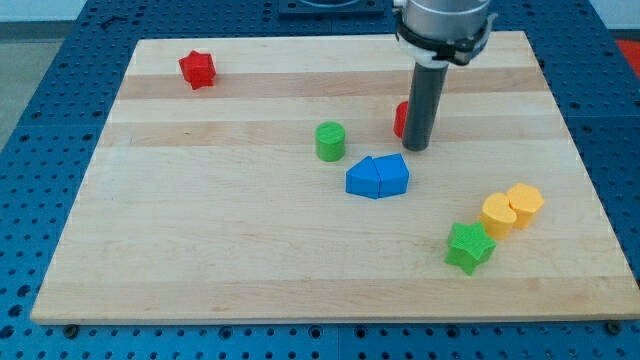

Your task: Slide red circle to the top center

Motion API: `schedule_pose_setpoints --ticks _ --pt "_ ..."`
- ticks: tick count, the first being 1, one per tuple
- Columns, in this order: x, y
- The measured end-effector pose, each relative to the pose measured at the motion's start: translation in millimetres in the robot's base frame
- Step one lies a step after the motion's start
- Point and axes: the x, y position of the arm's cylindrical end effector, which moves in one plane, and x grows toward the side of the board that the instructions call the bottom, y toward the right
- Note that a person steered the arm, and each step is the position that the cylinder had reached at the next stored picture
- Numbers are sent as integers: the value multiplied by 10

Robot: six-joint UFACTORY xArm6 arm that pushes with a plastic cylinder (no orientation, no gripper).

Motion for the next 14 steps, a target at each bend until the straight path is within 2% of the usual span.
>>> schedule_pose_setpoints --ticks 2,3,4,6,7,9,10,12,13,14 --pt "-578 3" --pt "-685 139" --pt "-844 758" --pt "-779 523" --pt "-777 139" --pt "-1130 -89" --pt "-1149 4" --pt "-1051 556" --pt "-1051 611" --pt "-1248 611"
